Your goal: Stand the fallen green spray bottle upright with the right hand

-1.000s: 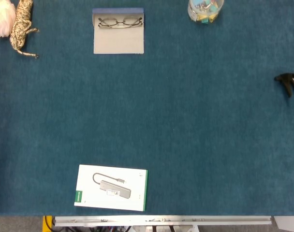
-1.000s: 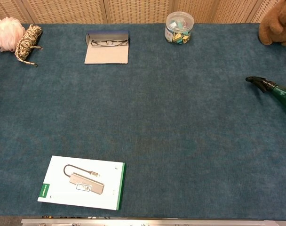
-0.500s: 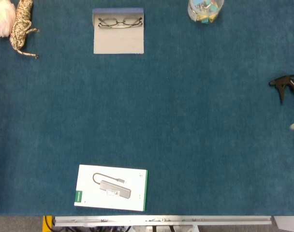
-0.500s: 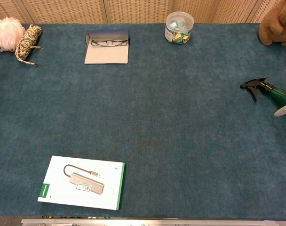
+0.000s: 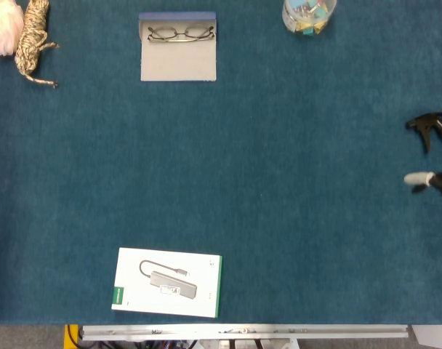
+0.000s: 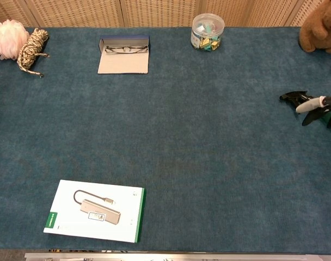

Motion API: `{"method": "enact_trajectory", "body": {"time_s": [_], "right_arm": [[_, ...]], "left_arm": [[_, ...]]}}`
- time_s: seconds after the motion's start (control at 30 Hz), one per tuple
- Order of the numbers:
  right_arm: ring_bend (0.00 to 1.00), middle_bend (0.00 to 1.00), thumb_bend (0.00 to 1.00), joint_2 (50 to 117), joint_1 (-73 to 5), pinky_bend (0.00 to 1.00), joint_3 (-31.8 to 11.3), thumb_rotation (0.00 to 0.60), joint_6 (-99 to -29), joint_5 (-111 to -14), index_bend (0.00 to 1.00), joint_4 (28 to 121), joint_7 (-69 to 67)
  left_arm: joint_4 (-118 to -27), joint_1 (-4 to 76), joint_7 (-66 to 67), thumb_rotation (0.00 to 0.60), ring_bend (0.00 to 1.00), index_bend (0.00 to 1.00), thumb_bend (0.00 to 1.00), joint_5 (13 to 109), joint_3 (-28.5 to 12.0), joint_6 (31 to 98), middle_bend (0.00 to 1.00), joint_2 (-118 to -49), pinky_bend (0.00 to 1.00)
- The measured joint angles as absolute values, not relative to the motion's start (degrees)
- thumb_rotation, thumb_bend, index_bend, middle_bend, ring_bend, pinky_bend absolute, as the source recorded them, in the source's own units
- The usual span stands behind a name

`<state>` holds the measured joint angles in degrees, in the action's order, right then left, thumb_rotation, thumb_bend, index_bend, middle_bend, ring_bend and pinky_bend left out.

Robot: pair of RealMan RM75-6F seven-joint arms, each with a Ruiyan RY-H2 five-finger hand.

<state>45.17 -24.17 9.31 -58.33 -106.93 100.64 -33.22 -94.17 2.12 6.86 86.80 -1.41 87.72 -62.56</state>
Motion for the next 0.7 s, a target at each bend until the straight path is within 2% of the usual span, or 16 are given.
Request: {"method": "enact_trajectory", "body": {"time_s": [0.17, 0.27, 0.4, 0.7], "right_arm": [[0.09, 0.15, 0.41, 49.9, -20.4, 0.22, 5.4, 0.600, -66.1, -101.4, 0.15, 99.1, -19.3], [0.07, 0.13, 0.35, 53.7, -18.4, 0.19, 2.5, 0.600, -70.2, -96.8, 0.13, 97.2, -11.2], [0.05, 0.11, 0.31, 58.5, -16.2, 0.17, -1.0, 0.600, -74.1, -90.6, 0.12, 93.6, -2.7], [0.00, 0.03, 0.10, 64.0, -14.2, 0.13, -4.6, 0.600, -77.3, -82.7, 0.01, 86.8, 15.8]], "left_arm": [[-94.2, 2.1, 6.6, 0.600, 0.23, 0.53, 0.00, 86.9, -1.4, 87.8, 0.39, -62.5, 0.29], [-94.2, 2.1, 6.5, 0.600, 0.23, 0.53, 0.00, 86.8, -1.4, 87.8, 0.39, -62.4, 0.29], [-94.2, 2.1, 6.5, 0.600, 0.23, 0.53, 0.00, 86.8, -1.4, 87.8, 0.39, -62.4, 0.29], [-94.1, 2.3, 7.1, 0.600, 0.23, 0.53, 0.00, 86.5, -1.4, 87.3, 0.39, -62.6, 0.29]]}}
